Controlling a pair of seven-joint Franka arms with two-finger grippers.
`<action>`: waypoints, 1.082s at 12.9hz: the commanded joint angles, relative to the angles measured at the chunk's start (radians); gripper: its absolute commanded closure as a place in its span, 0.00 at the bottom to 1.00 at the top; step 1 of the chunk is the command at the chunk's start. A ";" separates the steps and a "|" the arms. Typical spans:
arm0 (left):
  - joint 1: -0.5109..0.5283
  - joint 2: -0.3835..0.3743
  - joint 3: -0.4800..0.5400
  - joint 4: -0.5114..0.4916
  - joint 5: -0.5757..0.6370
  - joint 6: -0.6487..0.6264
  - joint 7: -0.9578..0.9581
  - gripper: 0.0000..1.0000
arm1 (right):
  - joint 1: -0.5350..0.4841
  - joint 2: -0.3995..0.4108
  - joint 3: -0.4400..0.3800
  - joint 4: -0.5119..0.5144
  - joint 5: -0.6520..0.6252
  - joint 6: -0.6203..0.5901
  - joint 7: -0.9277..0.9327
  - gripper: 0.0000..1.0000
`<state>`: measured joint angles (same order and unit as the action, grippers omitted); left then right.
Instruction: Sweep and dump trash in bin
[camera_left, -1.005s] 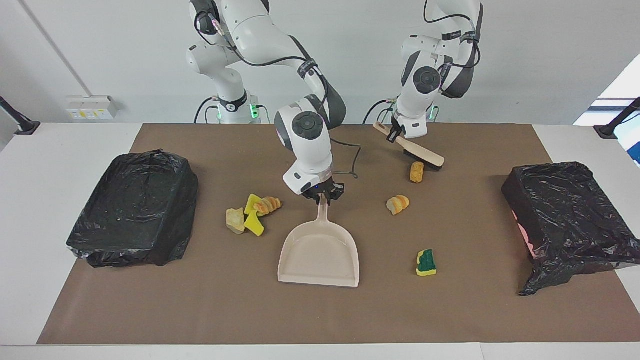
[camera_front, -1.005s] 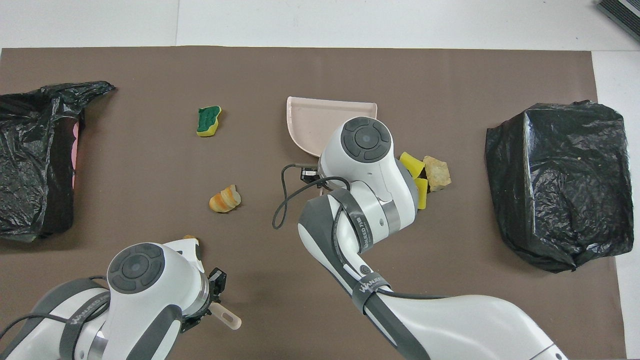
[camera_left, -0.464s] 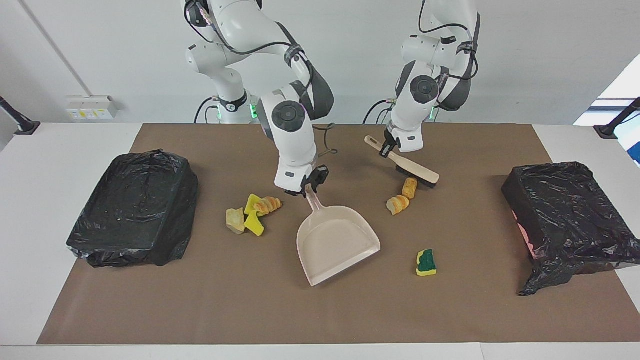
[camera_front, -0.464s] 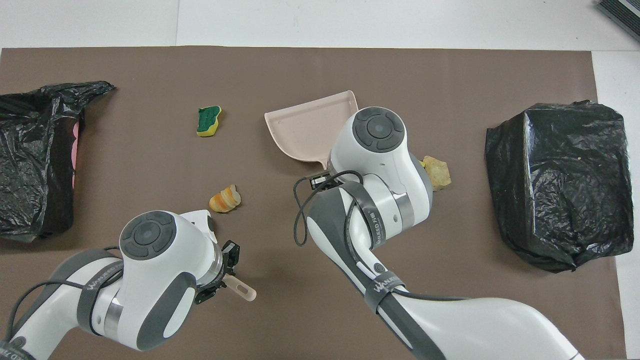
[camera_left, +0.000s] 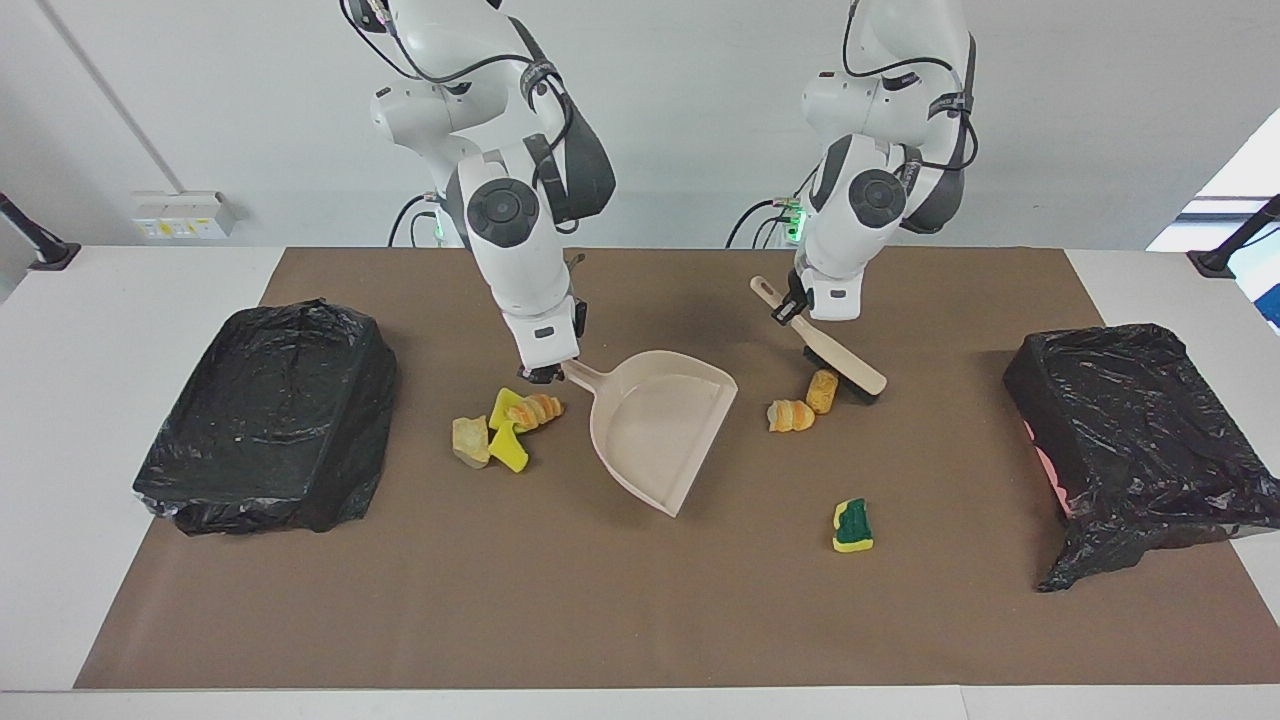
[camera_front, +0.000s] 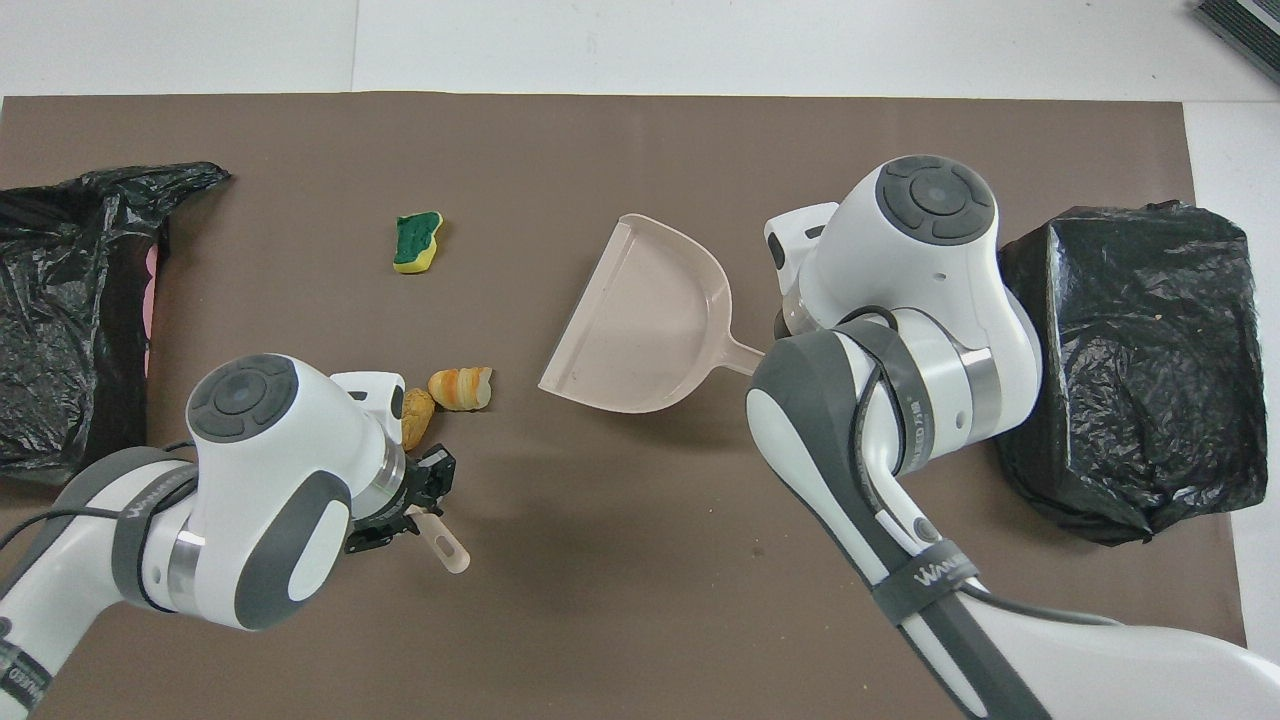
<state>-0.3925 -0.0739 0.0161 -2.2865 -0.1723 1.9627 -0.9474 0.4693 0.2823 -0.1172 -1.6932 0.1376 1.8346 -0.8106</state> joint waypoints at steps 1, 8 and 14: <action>0.056 0.003 -0.005 0.013 0.048 -0.030 0.175 1.00 | 0.055 -0.025 0.008 -0.080 -0.064 0.078 -0.001 1.00; 0.098 0.003 -0.005 0.007 0.089 -0.007 0.638 1.00 | 0.163 -0.020 0.010 -0.186 -0.101 0.156 0.097 1.00; -0.060 0.009 -0.015 -0.021 0.079 0.094 0.771 1.00 | 0.213 -0.003 0.013 -0.200 -0.098 0.204 0.222 1.00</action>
<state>-0.3728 -0.0679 -0.0028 -2.2917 -0.0980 2.0056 -0.1920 0.6657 0.2840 -0.1087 -1.8655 0.0531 1.9911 -0.6402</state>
